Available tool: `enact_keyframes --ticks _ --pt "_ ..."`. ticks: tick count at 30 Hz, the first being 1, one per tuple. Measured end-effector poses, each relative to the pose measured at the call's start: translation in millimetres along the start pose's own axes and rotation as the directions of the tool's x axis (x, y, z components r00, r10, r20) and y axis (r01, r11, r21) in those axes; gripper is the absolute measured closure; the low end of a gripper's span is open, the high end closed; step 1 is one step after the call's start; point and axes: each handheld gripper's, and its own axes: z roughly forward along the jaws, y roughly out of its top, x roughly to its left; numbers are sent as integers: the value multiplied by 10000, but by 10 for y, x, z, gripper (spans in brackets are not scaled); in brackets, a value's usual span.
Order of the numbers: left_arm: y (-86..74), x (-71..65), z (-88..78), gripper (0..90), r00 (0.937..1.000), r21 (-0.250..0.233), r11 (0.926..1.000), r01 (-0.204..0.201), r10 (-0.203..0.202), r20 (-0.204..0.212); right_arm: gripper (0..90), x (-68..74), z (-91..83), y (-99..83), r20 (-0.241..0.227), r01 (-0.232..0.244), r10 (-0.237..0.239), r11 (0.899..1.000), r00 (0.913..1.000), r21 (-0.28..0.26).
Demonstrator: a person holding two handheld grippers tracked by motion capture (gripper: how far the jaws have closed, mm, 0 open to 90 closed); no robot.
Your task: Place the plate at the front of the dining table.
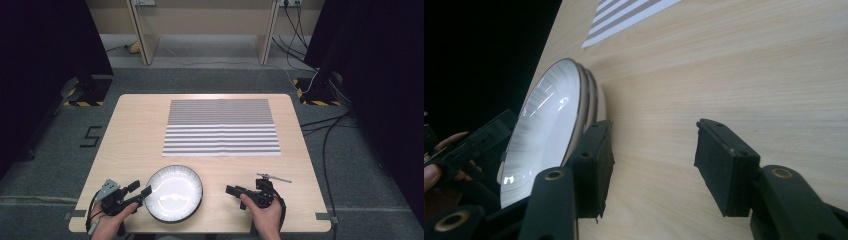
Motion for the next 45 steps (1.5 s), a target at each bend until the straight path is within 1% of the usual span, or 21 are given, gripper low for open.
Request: enact_keyframes --ticks 3,8,9,11,12,13,16,18,20,21,23,24,26,27,28,29,32,40,41,43,45 --pt "-9 4 -4 413 10000 54 10000 -12 12 -7 541 57 73 3 12 256 -256 9994 9997 234" --pt "-4 -8 -12 438 10000 56 10000 -40 40 71 560 104 114 4 43 315 -316 9991 9995 298" --pt "-1 -12 -10 438 9999 57 10000 -39 38 116 567 123 122 3 -3 296 -296 9991 9996 314" --pt "3 -16 -3 455 9998 77 10000 -35 34 184 608 185 148 11 -49 521 -519 9980 9986 346" --pt "4 -16 -1 455 9999 111 9999 -43 41 164 608 185 148 11 -49 521 -519 9980 9986 346" --pt "3 -15 1 470 9999 152 9999 13 -15 171 653 234 178 21 -200 596 -588 9974 9981 417" --pt "5 -14 -4 487 9999 181 9998 35 -37 140 673 276 219 36 -274 685 -672 9965 9974 478" --pt "15 -10 -10 495 9999 180 9998 91 -93 91 701 354 289 61 -338 850 -829 9944 9960 630" --pt "17 -8 -9 511 9999 188 9998 80 -82 104 714 380 312 70 -394 946 -921 9932 9950 675" --pt "16 -5 -3 516 9998 225 9997 123 -126 155 731 438 355 89 -469 1059 -1025 9915 9936 759" --pt "12 -8 4 525 9998 303 9995 127 -131 137 744 494 402 104 -540 1182 -1138 9891 9920 874" --pt "12 -8 4 530 9998 303 9995 127 -131 137 744 494 402 104 -540 1182 -1138 9891 9920 874" --pt "9 -10 10 533 9998 354 9993 111 -117 158 756 538 458 112 -539 1285 -1235 9863 9909 1031" --pt "8 -13 14 539 9999 406 9991 93 -98 123 772 576 515 115 -565 1373 -1315 9837 9897 1163" --pt "8 -13 14 543 9999 406 9991 93 -98 123 772 576 515 115 -565 1373 -1315 9837 9897 1163" --pt "6 -15 19 546 9999 444 9989 115 -120 111 783 606 557 116 -506 1398 -1343 9819 9896 1274" --pt "3 -15 26 553 9999 513 9986 119 -124 78 804 632 608 122 -362 1509 -1473 9791 9884 1364" --pt "-3 -20 46 562 9999 630 9979 111 -116 80 808 670 627 146 -28 1596 -1608 9773 9870 1393" --pt "-3 -22 47 563 9999 631 9979 123 -128 79 814 677 634 153 148 1690 -1728 9753 9848 1424" --pt "-2 -26 48 564 9999 630 9979 121 -127 103 815 685 643 155 231 1637 -1689 9753 9854 1484" --pt "-1 -26 46 565 9999 622 9980 120 -127 115 819 692 646 170 319 1744 -1807 9741 9830 1440"
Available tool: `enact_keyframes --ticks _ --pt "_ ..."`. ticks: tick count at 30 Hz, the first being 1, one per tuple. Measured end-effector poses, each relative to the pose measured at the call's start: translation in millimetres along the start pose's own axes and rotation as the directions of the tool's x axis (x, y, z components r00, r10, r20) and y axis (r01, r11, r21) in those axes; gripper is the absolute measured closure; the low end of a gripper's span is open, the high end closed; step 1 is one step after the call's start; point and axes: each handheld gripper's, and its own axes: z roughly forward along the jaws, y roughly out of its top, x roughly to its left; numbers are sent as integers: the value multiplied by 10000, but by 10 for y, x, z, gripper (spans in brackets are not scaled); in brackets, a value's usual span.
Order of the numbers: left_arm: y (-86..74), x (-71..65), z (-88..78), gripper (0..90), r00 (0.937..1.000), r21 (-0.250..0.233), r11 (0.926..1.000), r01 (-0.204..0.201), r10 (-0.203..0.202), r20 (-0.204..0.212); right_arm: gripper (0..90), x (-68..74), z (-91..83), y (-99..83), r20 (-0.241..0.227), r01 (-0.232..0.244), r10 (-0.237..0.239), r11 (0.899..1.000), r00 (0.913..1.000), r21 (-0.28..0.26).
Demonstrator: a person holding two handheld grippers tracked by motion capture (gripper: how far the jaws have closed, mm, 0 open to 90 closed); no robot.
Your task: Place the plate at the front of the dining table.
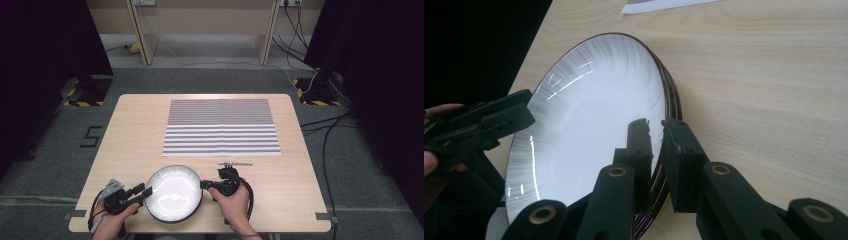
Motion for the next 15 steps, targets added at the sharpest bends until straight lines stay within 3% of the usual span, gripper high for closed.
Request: enact_keyframes --ticks 4,15 --pt "2 5 -2 570 10000 8 10000 7 -7 13 848 16 37 4 269 93 -103 9993 9996 350" --pt "0 -7 8 611 10000 211 9998 -38 38 27 861 71 47 11 701 155 -189 9987 9974 490"
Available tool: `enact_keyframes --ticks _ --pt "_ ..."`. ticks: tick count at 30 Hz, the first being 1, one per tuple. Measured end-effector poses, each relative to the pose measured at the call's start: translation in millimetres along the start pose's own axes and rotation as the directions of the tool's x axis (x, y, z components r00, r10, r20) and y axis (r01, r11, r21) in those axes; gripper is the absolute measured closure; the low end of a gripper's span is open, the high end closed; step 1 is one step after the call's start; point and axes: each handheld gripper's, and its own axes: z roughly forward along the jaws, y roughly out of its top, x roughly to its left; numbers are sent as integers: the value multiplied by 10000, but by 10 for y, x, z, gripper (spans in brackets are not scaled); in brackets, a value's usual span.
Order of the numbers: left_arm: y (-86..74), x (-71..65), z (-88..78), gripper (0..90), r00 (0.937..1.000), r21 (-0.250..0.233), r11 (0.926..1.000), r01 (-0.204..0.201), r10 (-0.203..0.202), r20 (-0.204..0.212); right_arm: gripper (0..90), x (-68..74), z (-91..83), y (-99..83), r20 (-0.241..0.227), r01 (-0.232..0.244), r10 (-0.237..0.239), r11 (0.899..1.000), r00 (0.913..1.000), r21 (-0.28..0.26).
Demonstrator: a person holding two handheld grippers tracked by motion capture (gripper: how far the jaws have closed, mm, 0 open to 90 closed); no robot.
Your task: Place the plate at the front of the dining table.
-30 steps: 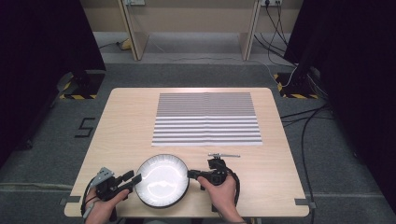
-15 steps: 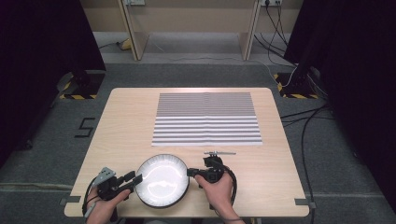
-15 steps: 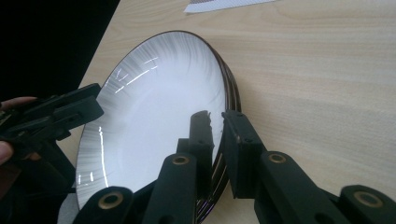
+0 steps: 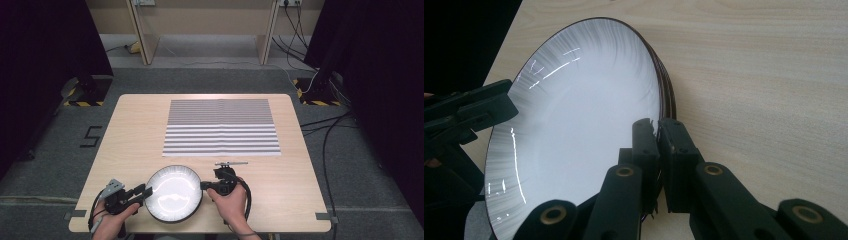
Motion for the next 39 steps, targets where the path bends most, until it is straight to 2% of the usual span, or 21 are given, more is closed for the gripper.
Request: enact_keyframes --ticks 9,14,17,19,24,35,38,39 --pt "1 2 20 685 9999 233 9997 63 -59 -147 858 32 8 -23 199 -35 36 10000 9998 -40" --pt "10 8 39 685 9998 329 9994 147 -141 -173 859 40 12 -8 236 -119 118 9999 9997 64" --pt "20 15 38 678 9996 284 9993 233 -228 -159 864 4 26 -9 -74 -553 554 9984 9984 77" --pt "24 18 39 677 9996 252 9994 239 -236 -152 866 -3 32 -13 -160 -622 623 9981 9979 42" --pt "25 19 44 674 9996 278 9994 203 -198 -206 866 27 42 -19 -6 -474 474 9989 9989 -51" --pt "31 27 69 668 9995 307 9992 258 -252 -212 870 15 56 -31 -136 -655 653 9977 9978 -187" --pt "29 45 79 659 9993 285 9989 371 -369 -84 870 -13 61 -35 -378 -868 859 9960 9956 -233" --pt "28 54 82 629 9990 265 9986 454 -455 34 871 -54 64 -49 -639 -1037 1015 9941 9928 -324"
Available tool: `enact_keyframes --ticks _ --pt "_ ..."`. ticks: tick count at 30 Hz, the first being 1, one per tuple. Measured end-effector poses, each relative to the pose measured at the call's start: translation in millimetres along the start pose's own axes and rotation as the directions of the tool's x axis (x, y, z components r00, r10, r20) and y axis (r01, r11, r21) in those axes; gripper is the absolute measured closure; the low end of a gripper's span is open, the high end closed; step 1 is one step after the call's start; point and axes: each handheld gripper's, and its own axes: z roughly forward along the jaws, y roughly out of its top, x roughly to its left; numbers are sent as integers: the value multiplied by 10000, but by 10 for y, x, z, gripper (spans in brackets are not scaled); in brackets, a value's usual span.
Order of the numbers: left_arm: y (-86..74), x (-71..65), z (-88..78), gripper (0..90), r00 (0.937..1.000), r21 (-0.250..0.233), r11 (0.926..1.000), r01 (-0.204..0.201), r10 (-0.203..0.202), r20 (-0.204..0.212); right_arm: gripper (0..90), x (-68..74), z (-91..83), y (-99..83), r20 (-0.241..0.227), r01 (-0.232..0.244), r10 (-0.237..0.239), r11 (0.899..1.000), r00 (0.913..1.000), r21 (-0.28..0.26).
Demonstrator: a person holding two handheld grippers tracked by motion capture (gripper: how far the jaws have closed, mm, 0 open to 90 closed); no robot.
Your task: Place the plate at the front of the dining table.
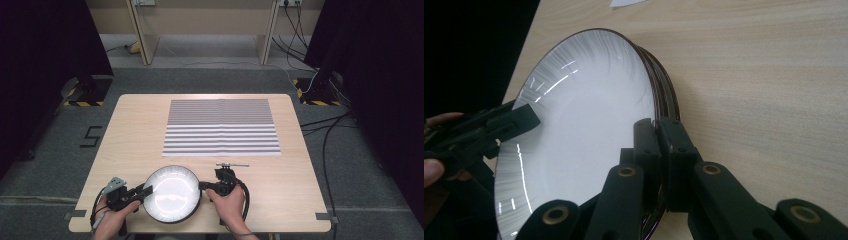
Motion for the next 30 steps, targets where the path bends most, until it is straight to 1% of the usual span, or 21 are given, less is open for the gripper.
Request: enact_keyframes --ticks 1,2,3,4,5,6,9,10,11,13,14,15,16,17,18,19,22,23,24,26,30 --pt "-1 8 -3 629 9999 -3 9999 109 -109 49 871 0 0 0 0 0 0 10000 10000 0" --pt "0 15 -16 601 10000 -10 10000 98 -98 10 871 -21 -5 -6 -143 -125 125 9999 9998 -8" --pt "2 21 -30 601 10000 -31 10000 69 -69 -41 871 -21 -5 -6 -143 -125 125 9999 9998 -8" --pt "18 35 -97 606 10000 -95 10000 7 -7 -36 870 -9 -10 2 -53 -82 82 9999 10000 91" --pt "18 35 -97 619 10000 -95 10000 7 -7 -36 870 -9 -10 2 -53 -82 82 9999 10000 91" --pt "31 43 -152 635 10000 52 10000 -38 38 66 869 6 -11 10 53 36 -37 9998 10000 172" --pt "23 59 -168 677 9998 131 9999 59 -61 165 869 25 -10 26 184 171 -176 9994 9997 296" --pt "16 61 -166 690 9991 215 9996 189 -197 373 868 40 -9 32 279 265 -275 9991 9992 345" --pt "15 51 -163 698 9990 266 9995 153 -164 415 867 54 -9 32 374 356 -369 9987 9986 352" --pt "14 41 -158 701 9993 301 9995 116 -127 361 867 67 -9 28 445 403 -419 9986 9981 351" --pt "16 44 -151 701 9991 326 9992 213 -224 360 866 101 -6 15 682 594 -611 9979 9958 268" --pt "16 44 -151 702 9991 326 9992 213 -224 360 866 101 -6 15 682 594 -611 9979 9958 268" --pt "19 49 -151 703 9990 363 9990 256 -268 346 864 137 -1 -19 972 892 -894 9960 9912 58" --pt "19 49 -151 704 9990 363 9990 256 -268 346 864 137 -1 -19 972 892 -894 9960 9912 58" --pt "21 43 -145 704 9991 387 9988 302 -312 273 864 171 6 -57 1216 1104 -1077 9938 9867 -163" --pt "21 43 -145 704 9991 387 9988 302 -312 273 864 171 6 -57 1216 1104 -1077 9938 9867 -163" --pt "30 43 -132 702 9994 416 9987 309 -315 133 863 227 29 -57 1511 1279 -1244 9917 9807 -139" --pt "30 43 -132 702 9994 416 9987 309 -315 133 863 227 29 -57 1511 1279 -1244 9917 9807 -139" --pt "31 50 -117 702 9995 408 9987 295 -298 77 864 241 48 -55 1611 1447 -1396 9893 9770 -204" --pt "34 55 -101 699 9996 421 9987 290 -292 37 868 239 70 -51 1555 1419 -1350 9893 9786 -343" --pt "43 60 -92 697 9997 422 9988 254 -255 17 868 256 102 -28 1558 1462 -1393 9887 9779 -334"
